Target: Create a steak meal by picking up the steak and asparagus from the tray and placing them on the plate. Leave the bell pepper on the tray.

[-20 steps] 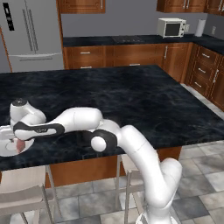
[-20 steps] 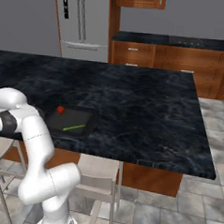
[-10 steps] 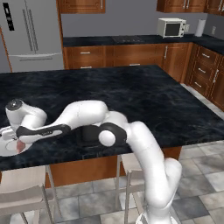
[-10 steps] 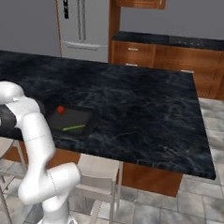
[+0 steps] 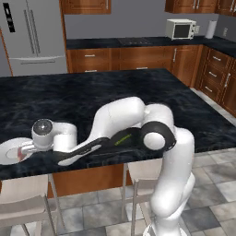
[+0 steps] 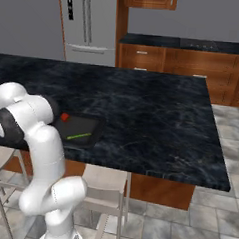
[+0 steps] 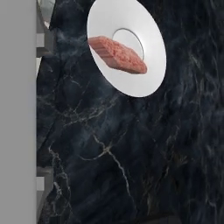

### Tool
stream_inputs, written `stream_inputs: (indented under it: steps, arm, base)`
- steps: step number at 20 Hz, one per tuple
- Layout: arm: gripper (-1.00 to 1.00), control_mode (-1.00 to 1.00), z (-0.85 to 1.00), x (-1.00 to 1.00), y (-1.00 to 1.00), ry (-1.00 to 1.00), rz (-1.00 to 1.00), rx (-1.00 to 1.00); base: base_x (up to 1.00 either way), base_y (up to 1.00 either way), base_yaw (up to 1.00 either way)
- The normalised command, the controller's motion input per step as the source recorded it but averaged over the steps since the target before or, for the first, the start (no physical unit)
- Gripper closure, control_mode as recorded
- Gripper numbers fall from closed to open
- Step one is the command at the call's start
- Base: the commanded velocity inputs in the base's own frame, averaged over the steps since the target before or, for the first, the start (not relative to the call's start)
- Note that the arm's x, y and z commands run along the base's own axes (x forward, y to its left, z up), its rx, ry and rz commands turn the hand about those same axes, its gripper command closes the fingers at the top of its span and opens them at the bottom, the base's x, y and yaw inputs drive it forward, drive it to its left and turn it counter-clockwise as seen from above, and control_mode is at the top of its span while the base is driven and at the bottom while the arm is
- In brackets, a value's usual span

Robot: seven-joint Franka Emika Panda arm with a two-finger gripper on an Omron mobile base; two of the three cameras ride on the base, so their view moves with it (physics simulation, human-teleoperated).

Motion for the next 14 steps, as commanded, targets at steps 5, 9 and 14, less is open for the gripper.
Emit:
stream_inputs:
  steps: [5,9,14]
  arm:
    - [-1.0,-1.0,0.97,-0.01,-1.0,0.07,-0.12,0.19]
    - [-1.0,-1.0,0.98,0.0,-1.0,0.25,-0.14,0.02]
    - [-1.0,-1.0,0.73,0.0,-1.0,0.3,-0.16,0.0]
  base:
    - [0.0,0.0,0.0]
    - [0.0,0.0,0.0]
    - [0.0,0.0,0.0]
